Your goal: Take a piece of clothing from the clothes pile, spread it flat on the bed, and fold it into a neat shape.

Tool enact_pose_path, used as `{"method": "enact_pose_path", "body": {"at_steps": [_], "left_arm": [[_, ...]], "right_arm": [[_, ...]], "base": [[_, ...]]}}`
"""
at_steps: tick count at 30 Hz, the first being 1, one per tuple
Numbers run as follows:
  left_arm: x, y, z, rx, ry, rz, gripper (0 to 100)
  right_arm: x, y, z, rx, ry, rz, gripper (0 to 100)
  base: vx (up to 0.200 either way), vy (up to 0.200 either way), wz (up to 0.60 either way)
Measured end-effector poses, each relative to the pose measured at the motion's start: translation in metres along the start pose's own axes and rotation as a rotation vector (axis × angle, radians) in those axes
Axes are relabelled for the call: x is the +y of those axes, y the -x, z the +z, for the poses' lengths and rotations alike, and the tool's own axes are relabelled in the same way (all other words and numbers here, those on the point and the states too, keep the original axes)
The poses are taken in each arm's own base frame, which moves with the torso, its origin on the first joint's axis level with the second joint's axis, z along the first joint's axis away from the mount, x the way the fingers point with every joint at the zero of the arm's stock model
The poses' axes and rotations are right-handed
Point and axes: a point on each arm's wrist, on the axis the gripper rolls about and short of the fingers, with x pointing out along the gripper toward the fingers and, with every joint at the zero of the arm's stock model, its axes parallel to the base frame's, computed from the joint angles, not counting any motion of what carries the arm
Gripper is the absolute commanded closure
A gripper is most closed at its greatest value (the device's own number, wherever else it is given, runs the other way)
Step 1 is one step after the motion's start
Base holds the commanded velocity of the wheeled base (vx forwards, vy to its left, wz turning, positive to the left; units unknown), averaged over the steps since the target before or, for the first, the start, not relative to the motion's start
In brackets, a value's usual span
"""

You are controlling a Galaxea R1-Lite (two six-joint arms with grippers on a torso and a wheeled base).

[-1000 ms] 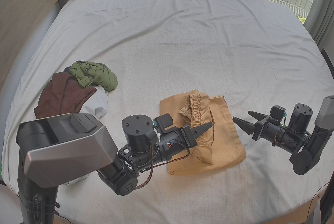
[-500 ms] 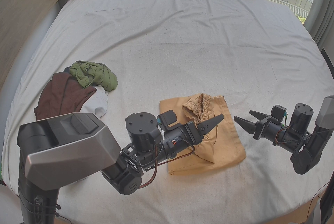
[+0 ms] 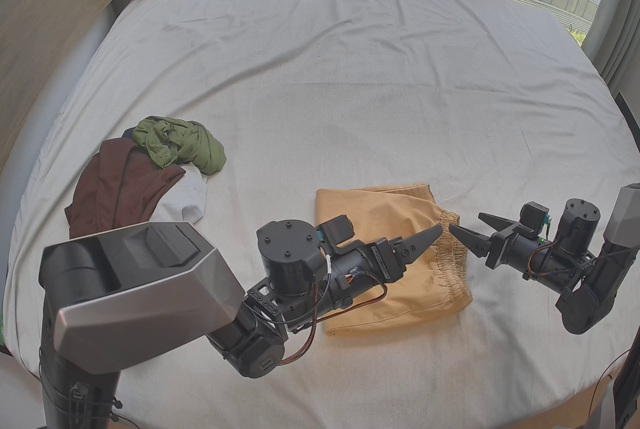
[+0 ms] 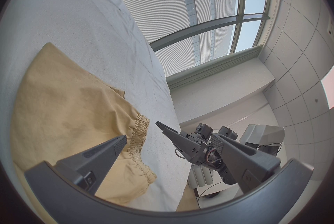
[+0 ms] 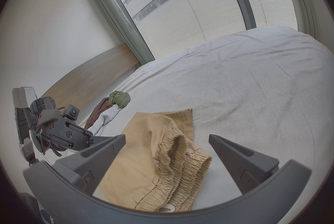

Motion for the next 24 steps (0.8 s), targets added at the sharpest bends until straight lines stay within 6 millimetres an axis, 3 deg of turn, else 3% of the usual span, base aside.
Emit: {"method": "enact_pose_path", "body": {"at_steps": [7, 12, 24], "left_arm": [[0.007, 0.006, 0.009, -0.043, -0.024, 0.03, 0], [0.011, 0.025, 0.024, -0.062, -0.028, 0.07, 0], [0.002, 0.104, 0.062, -0.051, -0.032, 0.106, 0]], "right_arm": [[-0.001, 0.001, 0.0, 0.002, -0.002, -0.006, 0], [-0.001, 0.001, -0.001, 0.005, -0.01, -0.003, 0], [0.015, 0.004, -0.001, 0.018, -0.029, 0.045, 0]], "base": [[0.0, 0.0, 0.0], [0.0, 0.0, 0.0], [0.0, 0.0, 0.0]]}}
